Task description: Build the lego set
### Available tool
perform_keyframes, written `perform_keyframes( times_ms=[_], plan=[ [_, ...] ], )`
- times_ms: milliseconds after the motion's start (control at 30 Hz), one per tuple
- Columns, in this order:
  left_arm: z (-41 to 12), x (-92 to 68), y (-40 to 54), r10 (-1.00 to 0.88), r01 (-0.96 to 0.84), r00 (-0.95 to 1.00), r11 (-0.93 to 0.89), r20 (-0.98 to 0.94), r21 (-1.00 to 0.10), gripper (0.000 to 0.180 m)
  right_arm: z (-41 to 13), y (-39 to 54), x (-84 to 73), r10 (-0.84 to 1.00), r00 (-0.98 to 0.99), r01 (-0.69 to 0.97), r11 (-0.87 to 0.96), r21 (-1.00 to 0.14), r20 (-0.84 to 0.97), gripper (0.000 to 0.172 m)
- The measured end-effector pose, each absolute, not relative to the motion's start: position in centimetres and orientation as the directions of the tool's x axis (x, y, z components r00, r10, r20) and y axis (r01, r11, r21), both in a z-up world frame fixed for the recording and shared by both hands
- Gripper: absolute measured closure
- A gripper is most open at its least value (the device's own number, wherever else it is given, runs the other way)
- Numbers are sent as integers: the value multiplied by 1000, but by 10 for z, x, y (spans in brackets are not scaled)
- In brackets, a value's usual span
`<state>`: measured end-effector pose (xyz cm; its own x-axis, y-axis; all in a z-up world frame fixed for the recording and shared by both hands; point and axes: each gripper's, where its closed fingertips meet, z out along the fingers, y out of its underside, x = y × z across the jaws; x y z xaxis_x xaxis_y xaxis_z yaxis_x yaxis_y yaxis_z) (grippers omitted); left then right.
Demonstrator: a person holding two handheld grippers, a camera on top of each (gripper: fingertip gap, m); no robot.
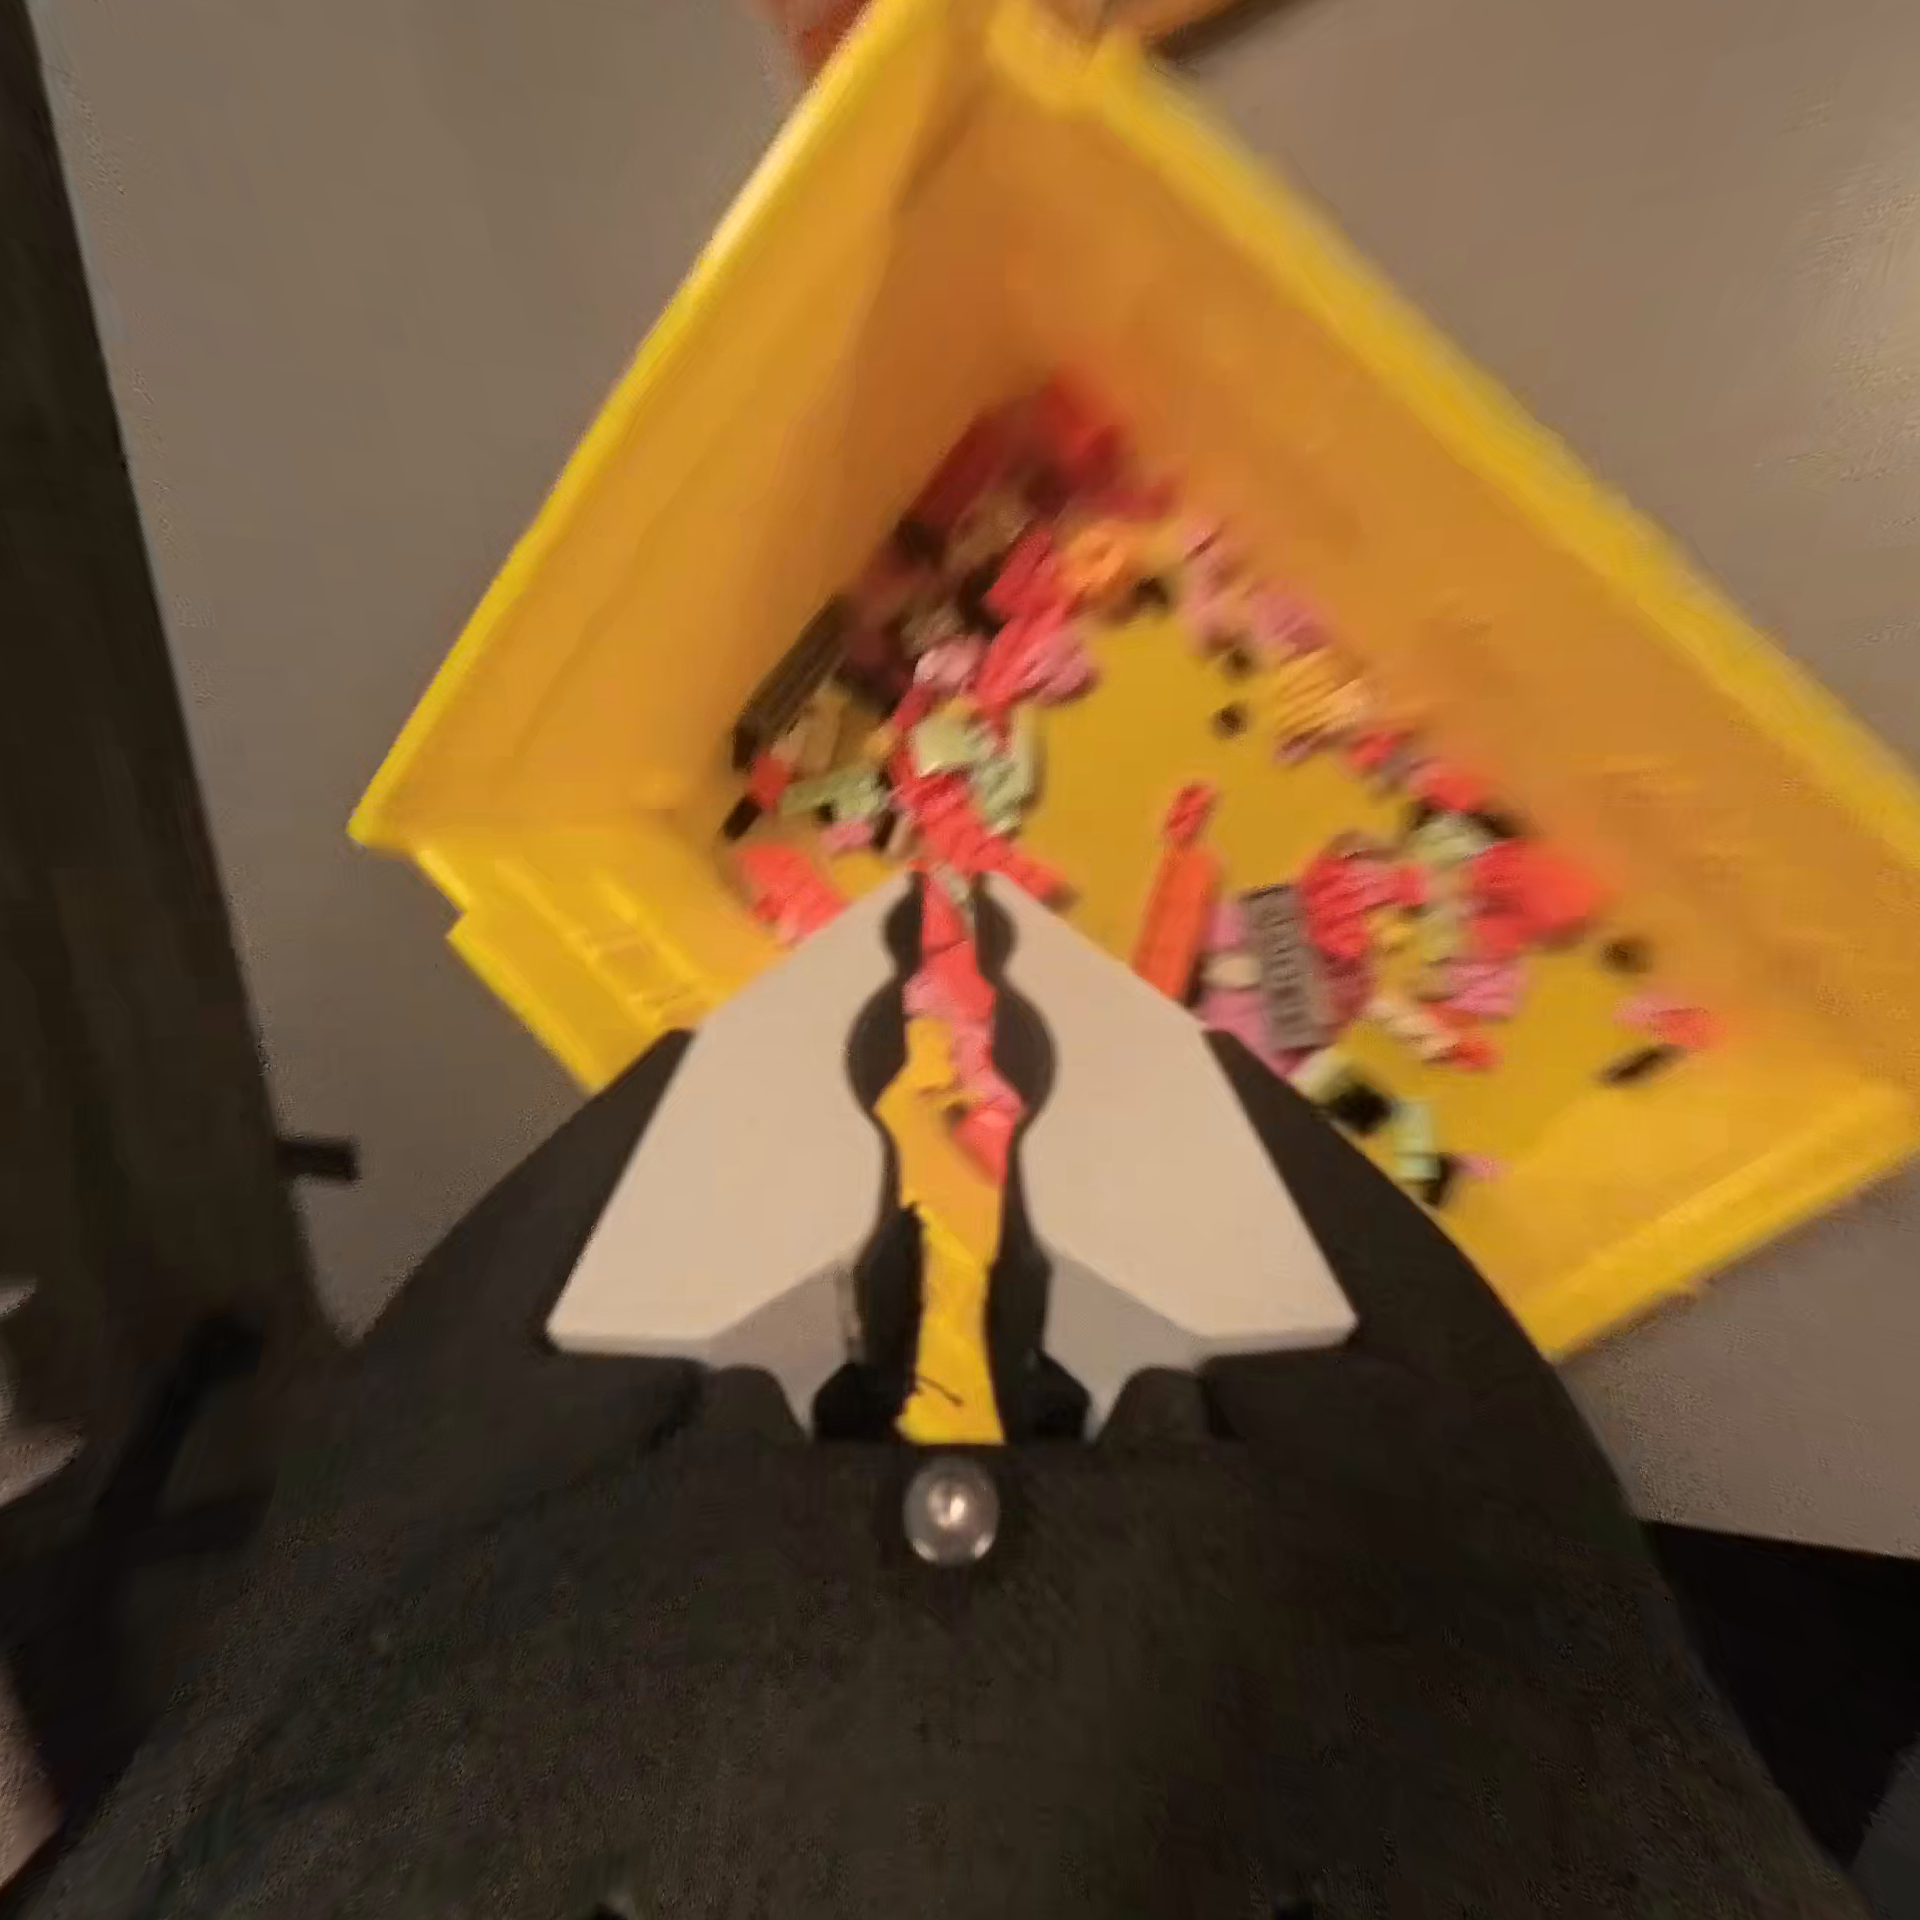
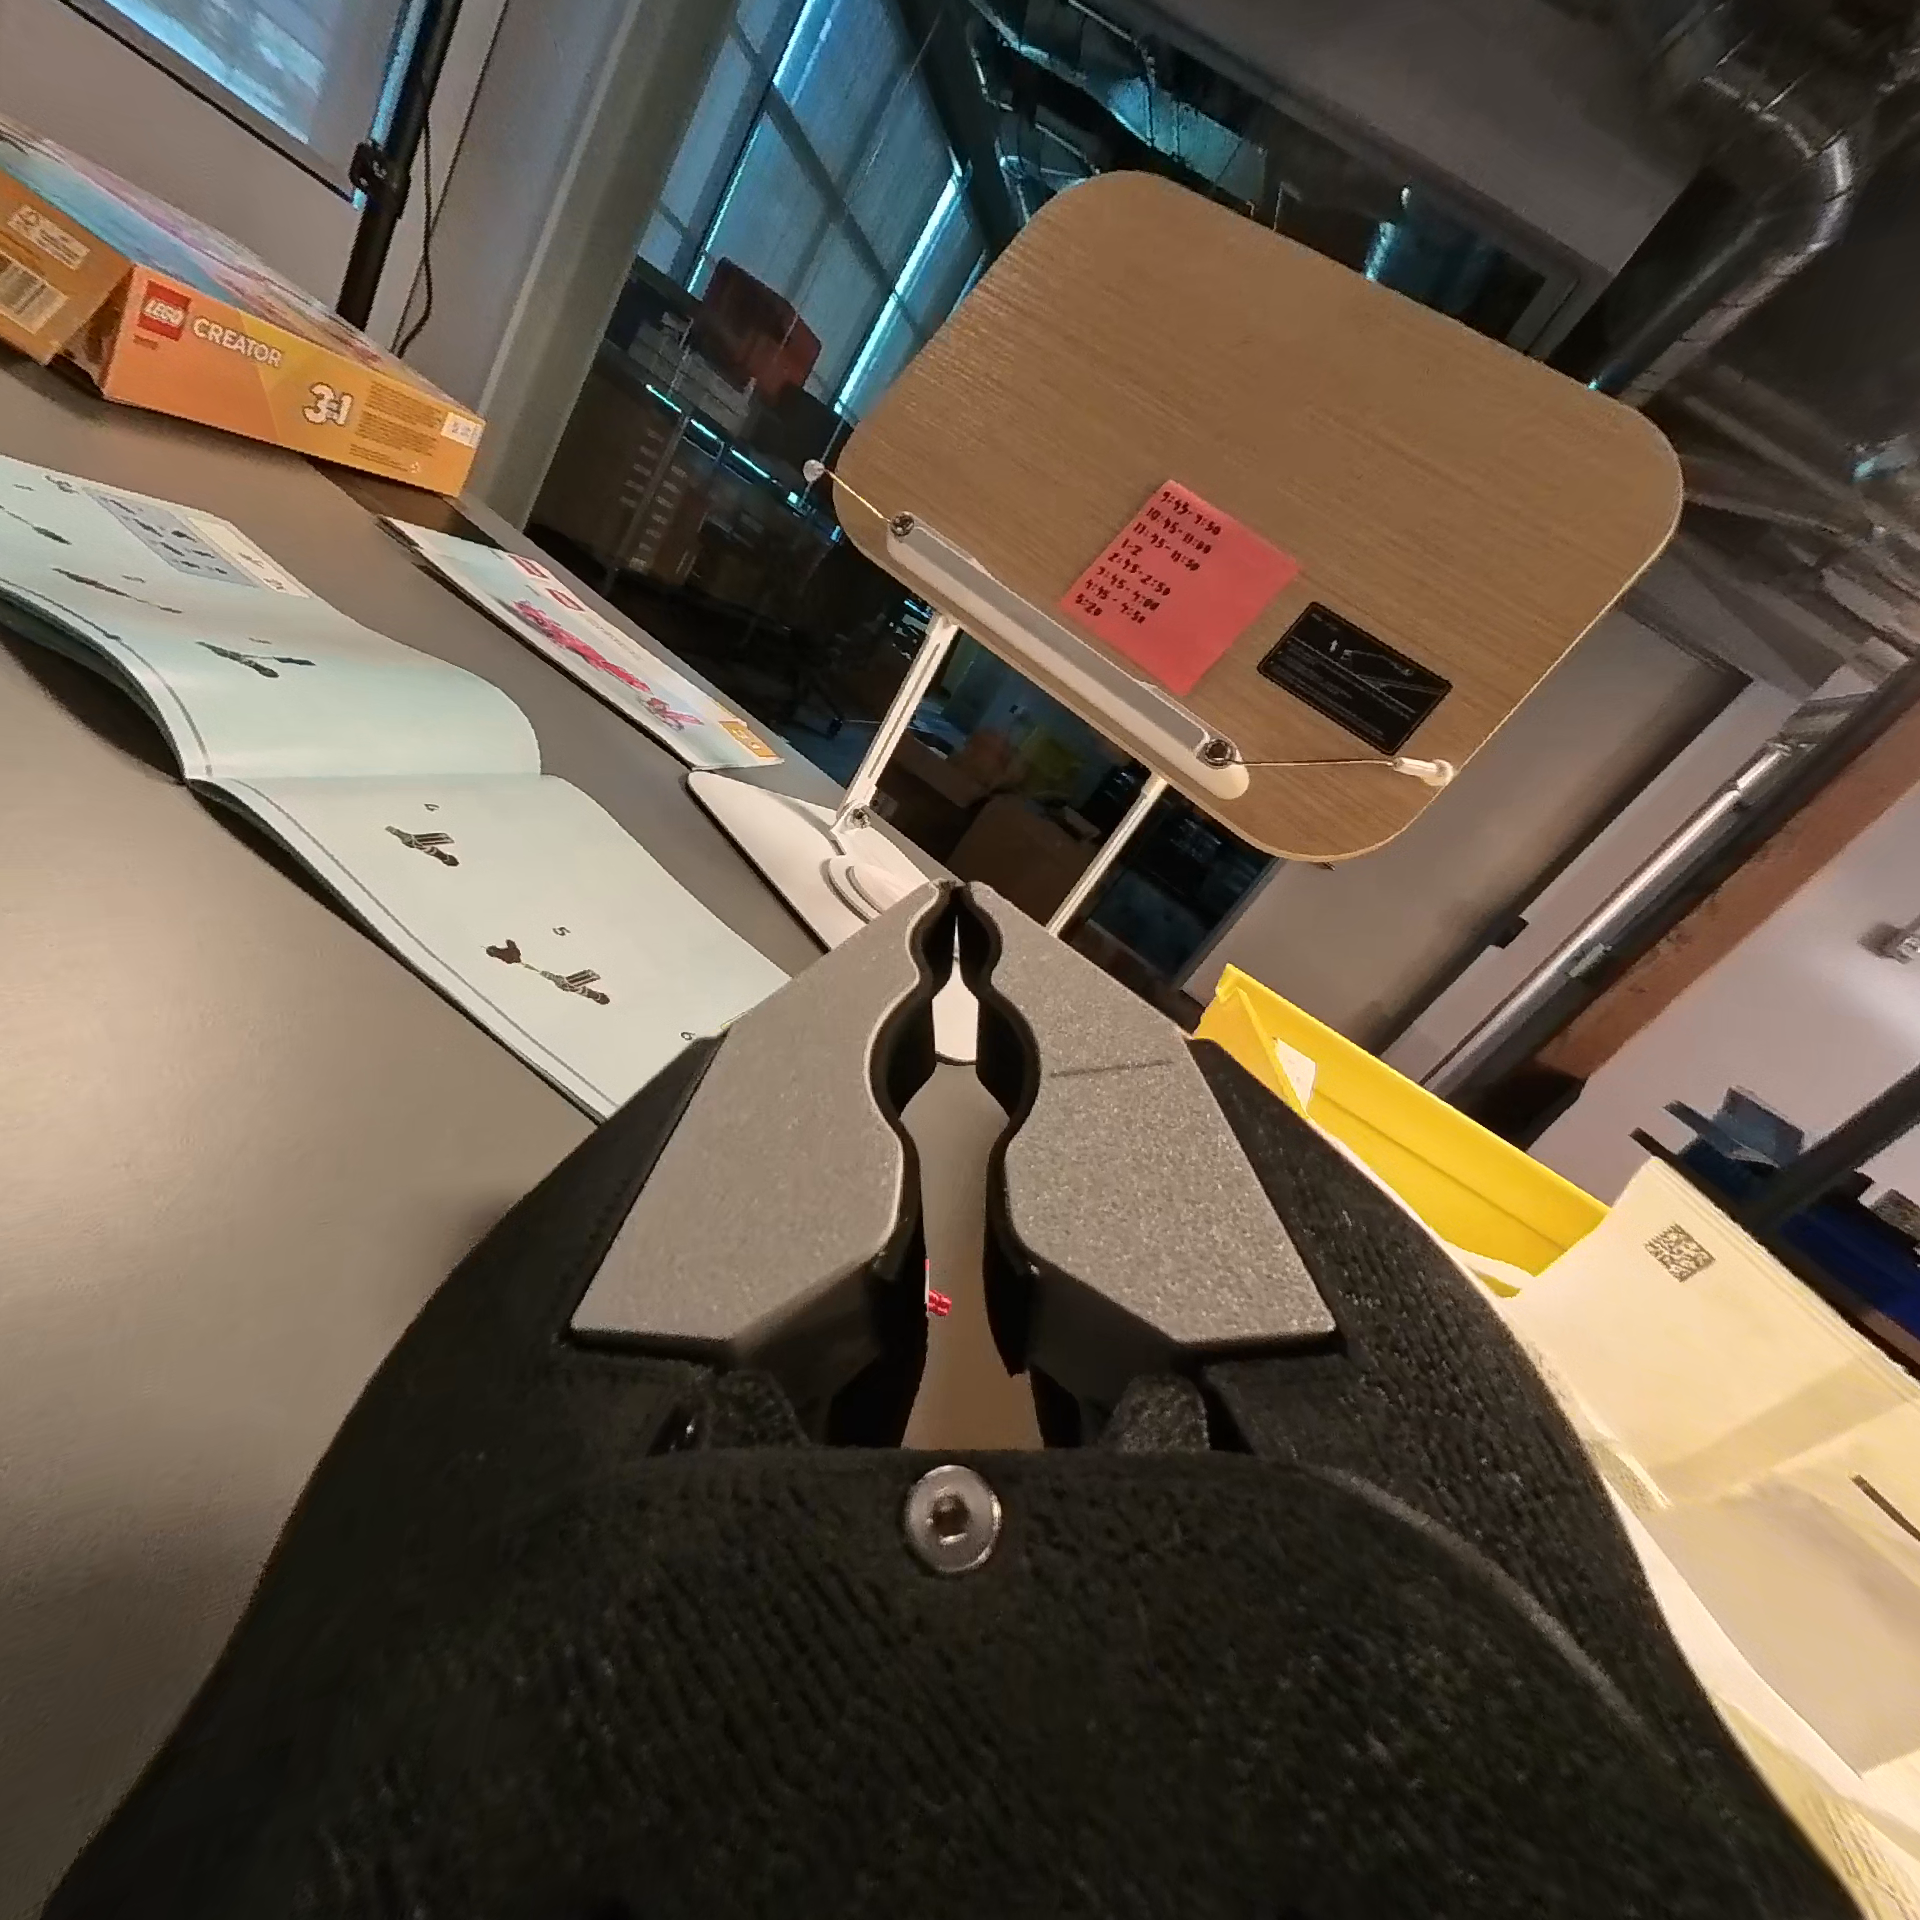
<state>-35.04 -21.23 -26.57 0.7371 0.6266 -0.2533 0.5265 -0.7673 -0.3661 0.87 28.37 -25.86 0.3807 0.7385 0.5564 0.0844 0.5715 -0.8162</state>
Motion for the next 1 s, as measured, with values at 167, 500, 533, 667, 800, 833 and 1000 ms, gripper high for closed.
perform_keyframes(
  times_ms=[167,500,533,667,800,833,1000],
  plan=[
    [-320,-374,-266,407,506,779,-857,-477,96,180,-261,282,7,738,366,97,576,-812,567,172],
    [-354,-379,-285,439,580,801,-737,-406,348,180,-271,282,2,749,328,139,565,-813,576,172],
    [-355,-380,-287,440,584,800,-728,-408,359,180,-271,281,2,748,323,138,569,-811,580,172],
    [-364,-384,-289,472,599,792,-721,-386,348,180,-273,279,0,742,309,148,580,-801,595,172],
    [-363,-388,-261,651,686,723,-716,-231,132,180,-275,281,0,740,312,165,576,-801,596,172],
    [-360,-392,-260,694,723,686,-684,-220,98,180,-275,281,0,740,312,166,575,-801,596,172],
    [-356,-389,-278,688,742,668,-641,-282,196,180,-277,280,-1,741,303,176,575,-799,599,172]
  ],
)
